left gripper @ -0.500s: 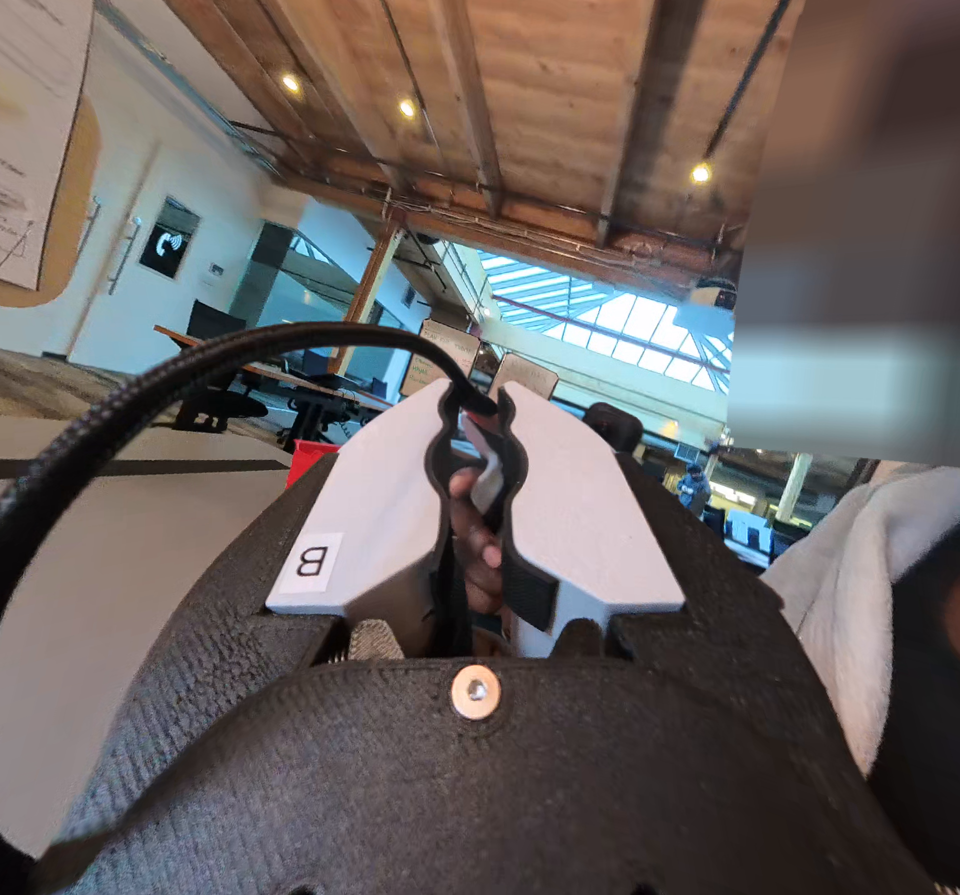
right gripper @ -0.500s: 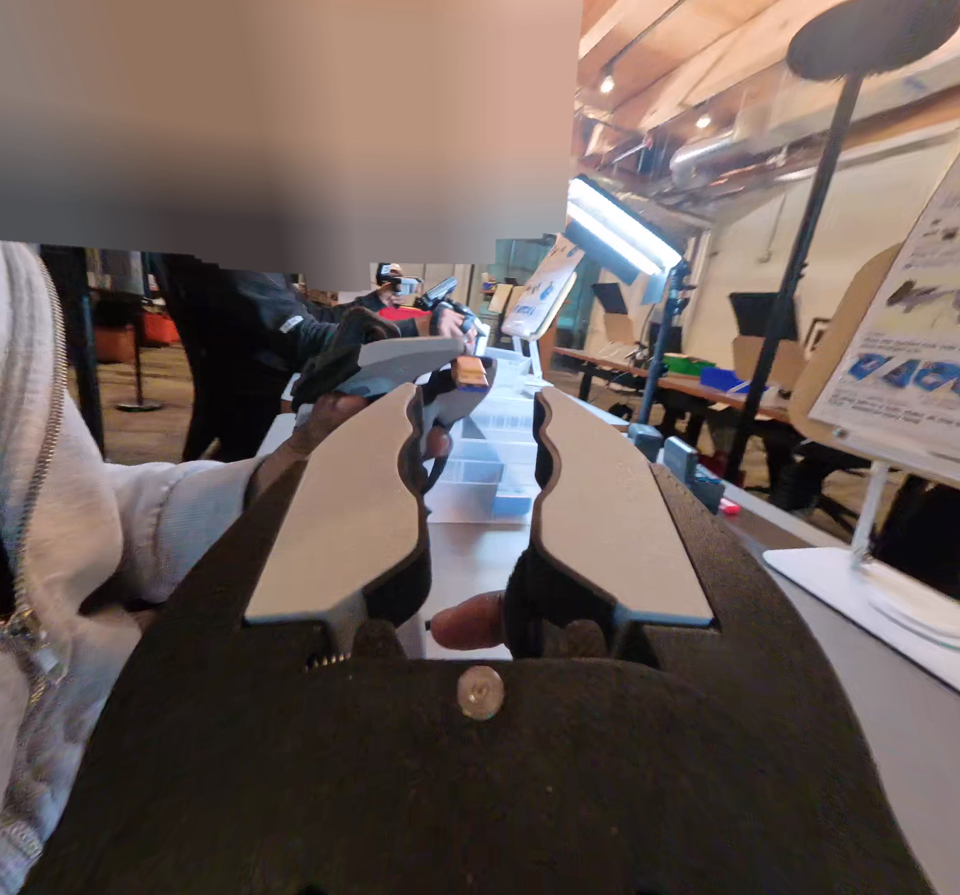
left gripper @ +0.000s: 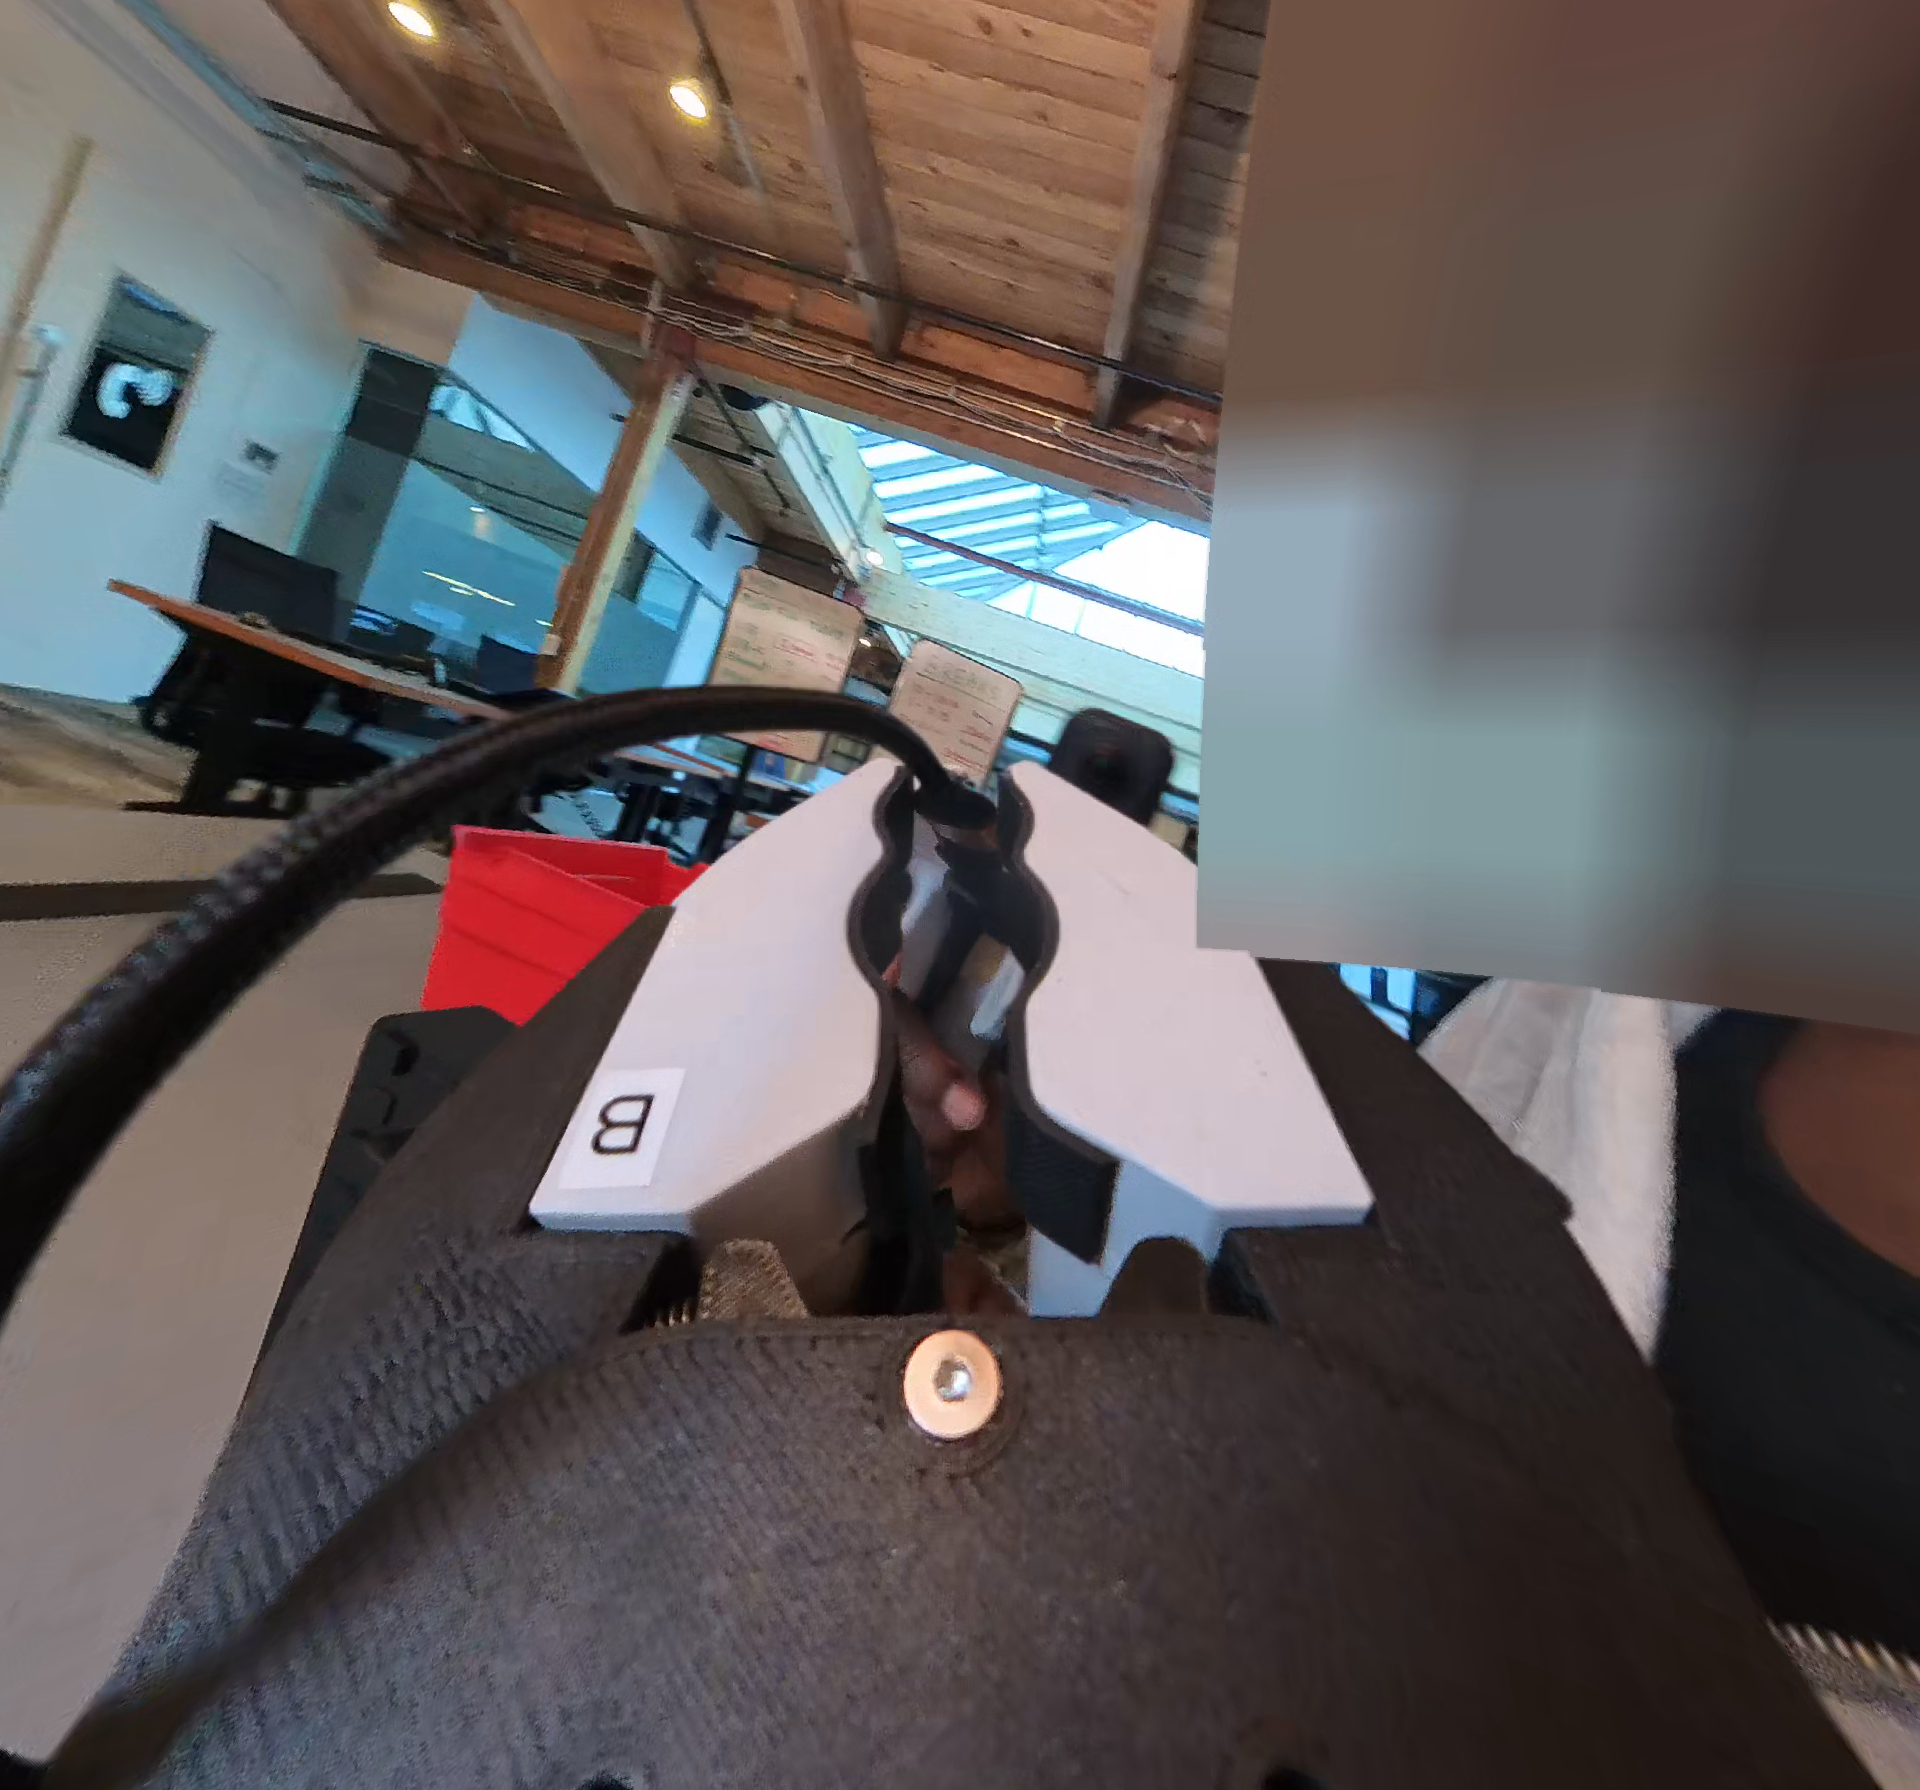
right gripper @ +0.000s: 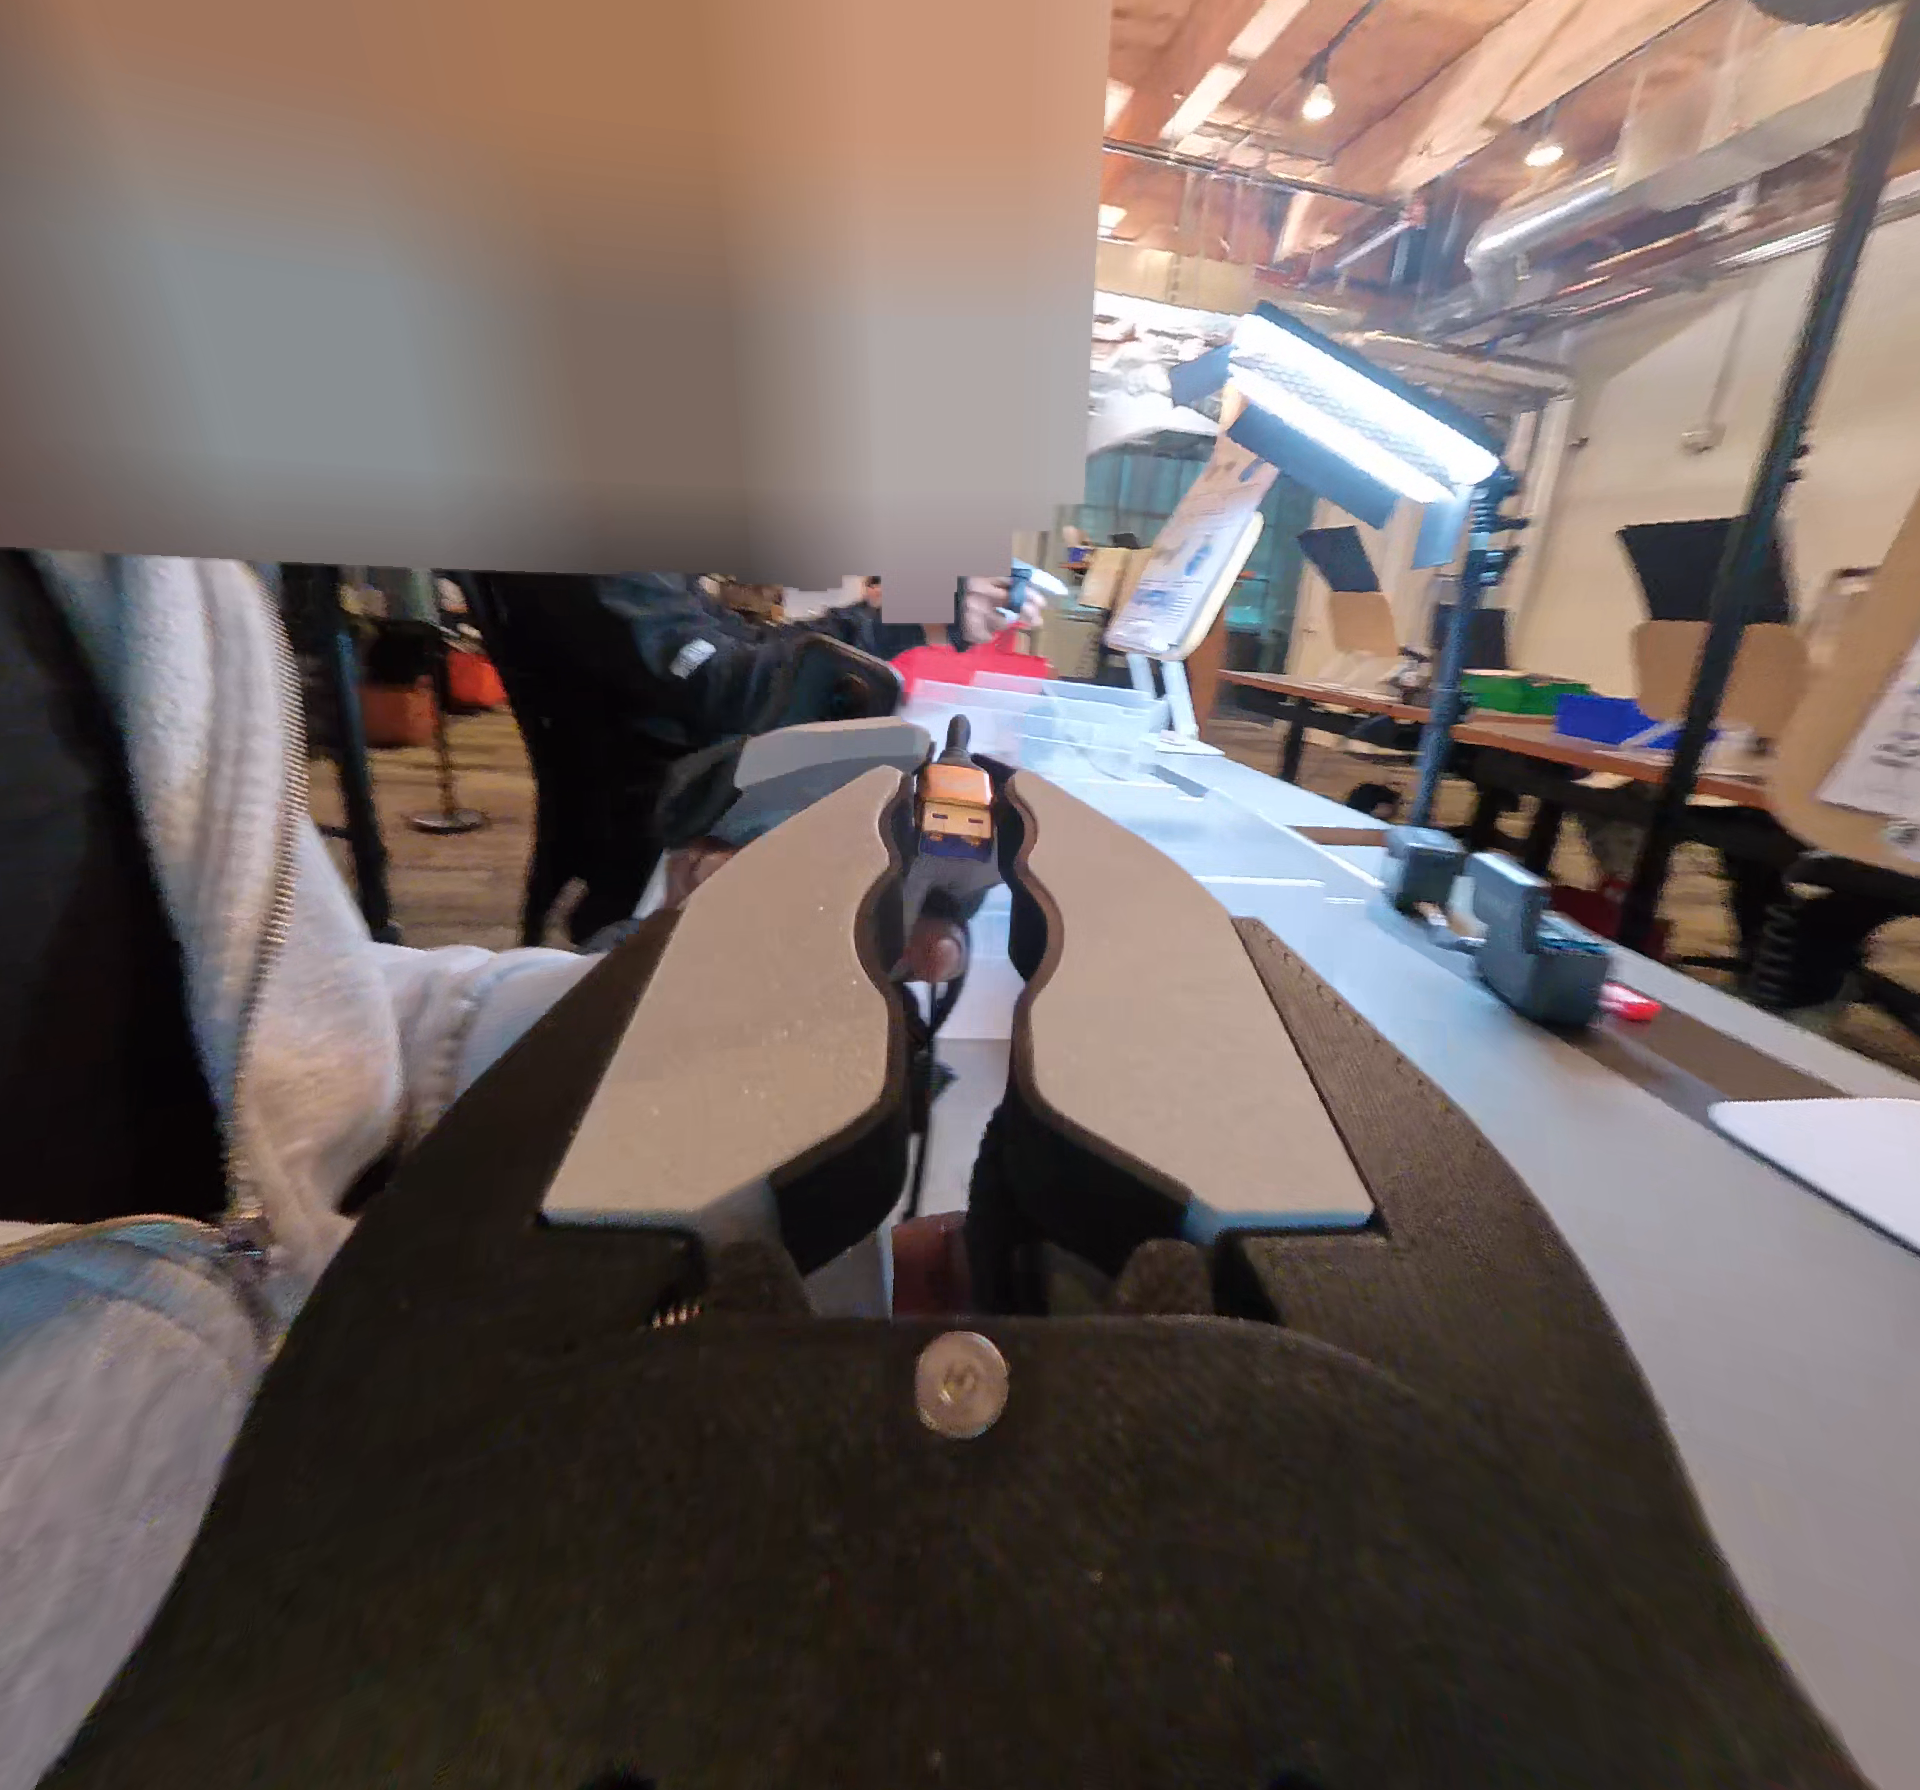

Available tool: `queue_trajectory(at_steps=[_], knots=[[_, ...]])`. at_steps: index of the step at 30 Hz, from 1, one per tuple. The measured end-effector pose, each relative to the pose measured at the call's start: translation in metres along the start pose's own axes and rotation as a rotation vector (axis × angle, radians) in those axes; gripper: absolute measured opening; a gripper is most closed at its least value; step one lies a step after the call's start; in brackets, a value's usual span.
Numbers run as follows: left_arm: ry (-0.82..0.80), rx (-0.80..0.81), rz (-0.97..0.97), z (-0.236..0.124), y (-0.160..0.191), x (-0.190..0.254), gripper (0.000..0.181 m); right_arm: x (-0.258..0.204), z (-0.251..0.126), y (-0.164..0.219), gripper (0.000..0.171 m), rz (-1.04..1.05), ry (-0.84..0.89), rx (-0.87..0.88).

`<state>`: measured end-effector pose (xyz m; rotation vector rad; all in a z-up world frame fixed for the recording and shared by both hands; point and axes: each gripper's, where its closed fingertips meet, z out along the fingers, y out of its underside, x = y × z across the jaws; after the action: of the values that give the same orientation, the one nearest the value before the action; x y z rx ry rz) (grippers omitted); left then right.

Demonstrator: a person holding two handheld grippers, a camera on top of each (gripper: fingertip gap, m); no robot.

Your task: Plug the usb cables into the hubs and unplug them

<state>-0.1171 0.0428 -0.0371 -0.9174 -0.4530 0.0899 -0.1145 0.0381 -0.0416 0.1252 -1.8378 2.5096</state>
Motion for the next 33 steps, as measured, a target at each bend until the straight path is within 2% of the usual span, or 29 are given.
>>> queue_trajectory(at_steps=[1, 7, 17, 19, 21, 22, 24, 26, 28, 33], knots=[[0.031, -0.019, 0.007, -0.001, 0.0, 0.004, 0.017, -0.002, -0.001, -0.002, 0.015, 0.045, -0.035, 0.013], [0.082, -0.12, 0.078, -0.003, 0.007, 0.014, 0.021, -0.01, -0.002, -0.004, 0.015, 0.16, -0.138, 0.041], [0.091, -0.13, 0.197, -0.004, 0.008, 0.018, 0.013, -0.017, -0.003, -0.005, 0.015, 0.128, -0.17, 0.055], [0.058, -0.131, 0.259, -0.008, 0.0, 0.014, 0.013, -0.001, -0.01, -0.018, 0.024, 0.116, -0.089, 0.114], [0.038, -0.138, 0.292, -0.014, -0.014, 0.01, 0.015, 0.028, -0.022, -0.026, 0.044, 0.129, 0.028, 0.109], [0.021, -0.142, 0.318, -0.018, -0.023, 0.008, 0.015, 0.042, -0.027, -0.02, 0.055, 0.13, 0.082, 0.041], [-0.017, -0.162, 0.381, -0.025, -0.037, 0.003, 0.015, 0.067, -0.038, 0.007, 0.073, 0.091, 0.193, -0.202], [-0.048, -0.185, 0.434, -0.032, -0.047, -0.001, 0.015, 0.081, -0.049, 0.041, 0.079, 0.046, 0.268, -0.435], [-0.055, -0.19, 0.451, -0.037, -0.052, -0.002, 0.015, 0.08, -0.053, 0.075, 0.087, 0.1, 0.261, -0.603], [-0.045, -0.152, 0.42, -0.044, -0.049, -0.005, 0.015, 0.077, -0.055, 0.148, 0.094, 0.159, 0.23, -0.848]])
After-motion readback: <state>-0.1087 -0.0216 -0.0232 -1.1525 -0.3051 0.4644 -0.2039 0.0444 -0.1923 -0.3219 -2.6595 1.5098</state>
